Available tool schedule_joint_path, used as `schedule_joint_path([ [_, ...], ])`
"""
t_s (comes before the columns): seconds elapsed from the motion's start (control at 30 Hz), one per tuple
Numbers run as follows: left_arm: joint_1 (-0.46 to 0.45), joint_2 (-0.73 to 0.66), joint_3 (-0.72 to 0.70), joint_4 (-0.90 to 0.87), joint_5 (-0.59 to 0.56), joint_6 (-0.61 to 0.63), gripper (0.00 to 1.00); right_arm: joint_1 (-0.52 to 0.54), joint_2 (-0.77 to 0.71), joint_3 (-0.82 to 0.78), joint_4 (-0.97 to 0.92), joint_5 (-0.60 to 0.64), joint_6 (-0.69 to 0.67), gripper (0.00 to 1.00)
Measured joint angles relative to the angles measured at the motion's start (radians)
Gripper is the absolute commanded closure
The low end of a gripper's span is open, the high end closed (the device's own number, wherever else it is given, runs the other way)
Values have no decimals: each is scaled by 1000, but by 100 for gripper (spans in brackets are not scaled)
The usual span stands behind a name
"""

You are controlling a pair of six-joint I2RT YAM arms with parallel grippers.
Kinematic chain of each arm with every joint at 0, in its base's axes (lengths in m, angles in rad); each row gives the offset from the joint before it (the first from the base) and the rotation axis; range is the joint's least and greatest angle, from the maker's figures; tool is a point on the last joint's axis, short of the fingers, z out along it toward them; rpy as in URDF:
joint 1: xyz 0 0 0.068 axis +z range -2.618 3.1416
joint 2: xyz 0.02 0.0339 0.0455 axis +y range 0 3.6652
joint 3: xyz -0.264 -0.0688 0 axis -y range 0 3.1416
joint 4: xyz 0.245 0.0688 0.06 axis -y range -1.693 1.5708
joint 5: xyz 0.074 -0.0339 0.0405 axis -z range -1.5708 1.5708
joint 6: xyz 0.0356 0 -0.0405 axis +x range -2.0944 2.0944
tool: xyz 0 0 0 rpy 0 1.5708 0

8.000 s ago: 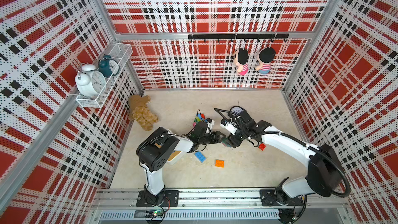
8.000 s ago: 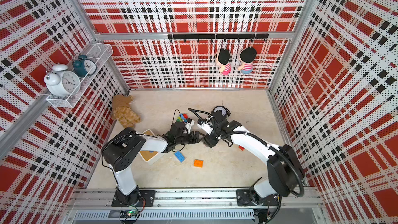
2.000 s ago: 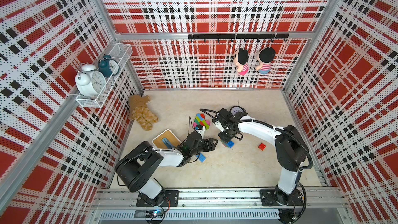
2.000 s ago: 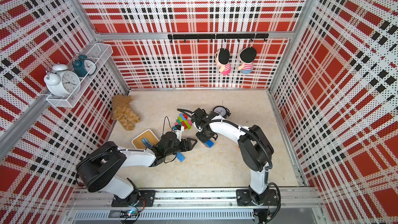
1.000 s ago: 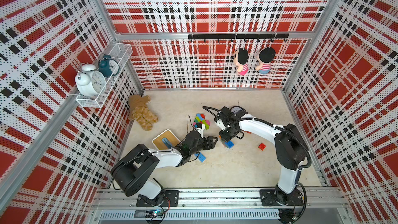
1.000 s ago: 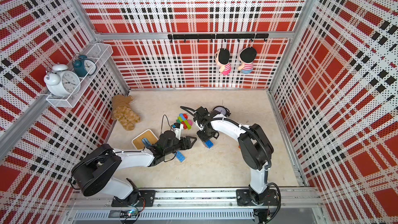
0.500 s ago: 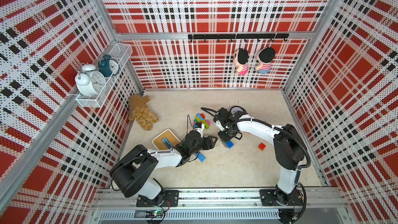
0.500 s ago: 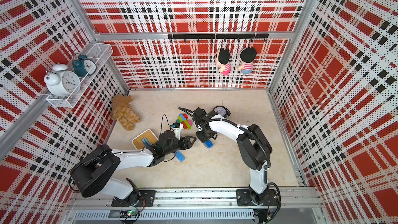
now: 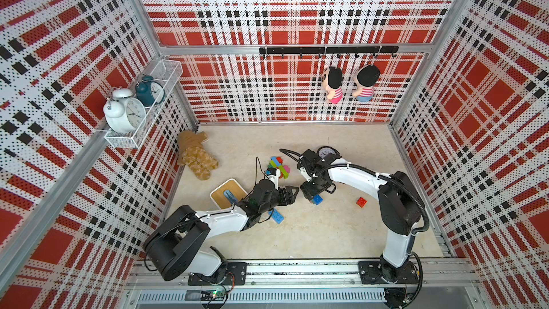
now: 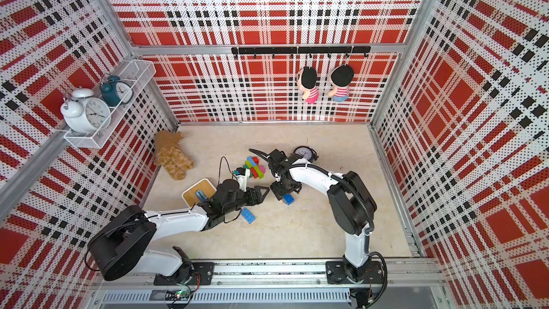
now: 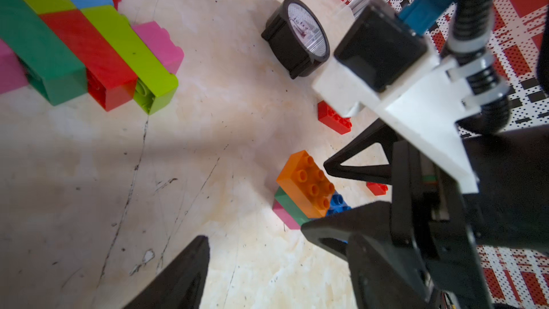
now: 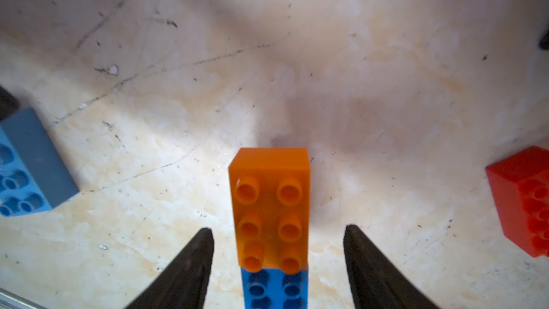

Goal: Assemble a heart with building blocks
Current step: Assemble the building block at the center of the board, then pick up the building block from the center of the board.

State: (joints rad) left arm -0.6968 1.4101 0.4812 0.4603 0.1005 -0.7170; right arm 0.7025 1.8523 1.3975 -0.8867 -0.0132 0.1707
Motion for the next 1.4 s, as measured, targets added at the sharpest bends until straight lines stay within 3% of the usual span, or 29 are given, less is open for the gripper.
schedule_joint_path([
  [0.17, 4, -2, 51, -58, -16, 37, 23, -47, -151, -64, 60, -16, 2, 32],
  [0.3, 0, 42, 153, -103, -30, 94, 23, -184, -252, -130, 85, -13, -33, 37],
  [0.47, -23, 164, 312, -141, -24, 170, 22, -380, -255, -184, 114, -34, -100, 39],
  [0.57, -43, 246, 408, -156, -7, 204, 23, -434, -222, -181, 134, -66, -145, 37],
  [0.8, -90, 362, 544, -171, 28, 251, 23, -457, -66, -96, 171, -167, -244, 35],
  [1.07, -116, 368, 552, -185, 30, 255, 23, -465, 64, -17, 168, -212, -326, 33],
  [1.4, -118, 368, 552, -187, 25, 254, 24, -465, 116, 1, 133, -189, -363, 32],
])
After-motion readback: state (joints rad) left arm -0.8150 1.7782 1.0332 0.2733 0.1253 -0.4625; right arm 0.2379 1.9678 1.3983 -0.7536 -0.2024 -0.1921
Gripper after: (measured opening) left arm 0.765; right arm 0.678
